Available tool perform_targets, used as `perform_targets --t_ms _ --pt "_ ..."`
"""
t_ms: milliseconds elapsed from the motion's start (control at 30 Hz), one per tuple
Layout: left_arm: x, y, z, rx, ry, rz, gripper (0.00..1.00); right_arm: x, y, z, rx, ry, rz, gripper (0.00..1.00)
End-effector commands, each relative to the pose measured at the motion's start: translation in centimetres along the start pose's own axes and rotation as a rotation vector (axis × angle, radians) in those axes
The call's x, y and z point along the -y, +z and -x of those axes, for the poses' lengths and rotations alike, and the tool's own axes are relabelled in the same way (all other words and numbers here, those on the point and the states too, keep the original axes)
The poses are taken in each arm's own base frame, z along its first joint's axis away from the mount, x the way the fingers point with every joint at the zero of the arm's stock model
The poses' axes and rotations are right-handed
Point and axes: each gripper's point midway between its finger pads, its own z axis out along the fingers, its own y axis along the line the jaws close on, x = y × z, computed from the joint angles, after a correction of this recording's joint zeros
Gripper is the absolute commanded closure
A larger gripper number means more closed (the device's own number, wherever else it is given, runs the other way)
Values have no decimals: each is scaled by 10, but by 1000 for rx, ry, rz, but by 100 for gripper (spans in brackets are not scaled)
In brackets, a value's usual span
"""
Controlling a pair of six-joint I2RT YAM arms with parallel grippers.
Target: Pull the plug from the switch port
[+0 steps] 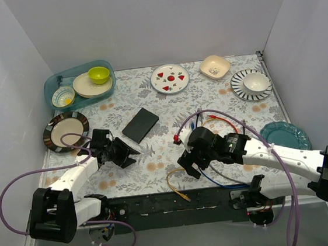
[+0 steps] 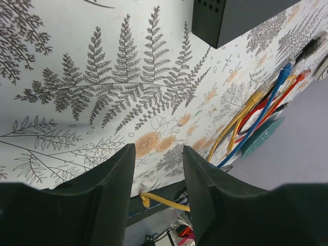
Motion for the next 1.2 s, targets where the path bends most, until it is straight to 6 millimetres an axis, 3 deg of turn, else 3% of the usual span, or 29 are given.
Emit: perform_targets --t_ms 0,133,233,333,367,467,533,600,633,667,700,767,867,900,967,1033,1100,1133,1167 --pt "0 -5 -3 24 1 -10 58 -6 18 -1 -9 -85 37 5" --pt "-8 -4 -7 20 -5 -3 58 -8 33 -3 -49 -95 41 7" --pt "-11 -4 -8 26 -19 -2 58 -6 45 5 -54 -84 23 14" --pt "-14 -3 -8 27 -23 3 58 5 49 15 -70 -70 -57 55" --pt "-13 -3 -8 27 -21 2 58 9 47 21 -55 -63 -84 74" --pt "-10 -4 -6 32 -12 -2 58 21 22 59 52 -52 -169 98" --pt "-7 -5 -4 40 -10 -8 58 29 -8 93 144 -39 -236 99" --pt "-7 -5 -3 42 -7 -6 58 39 -27 112 176 -26 -301 99" --pt "-6 -4 -2 47 -6 -6 58 54 -36 109 142 -21 -388 99" --pt "-6 -4 -2 46 -6 -3 58 60 -51 126 170 7 -427 99" --pt "-7 -3 -2 45 -7 0 58 73 -50 124 132 19 -503 99" --pt "-8 -3 -1 46 -8 8 58 95 -53 110 46 83 -576 99" --pt "-8 -3 -1 51 -7 11 58 125 -40 82 -48 191 -603 99" --pt "-8 -4 -1 54 -4 9 58 126 -30 63 -87 230 -570 99" --pt "-7 -6 2 67 1 9 58 153 -28 47 -82 358 -574 99" --pt "-7 -9 3 80 2 15 59 173 -24 17 -113 476 -559 99" --pt "-6 -11 5 97 8 19 59 181 -19 9 -114 514 -551 99" --pt "-7 -11 6 98 10 25 59 181 -17 6 -120 519 -546 96" --pt "-6 -12 7 105 14 25 59 180 -15 8 -119 520 -532 75"
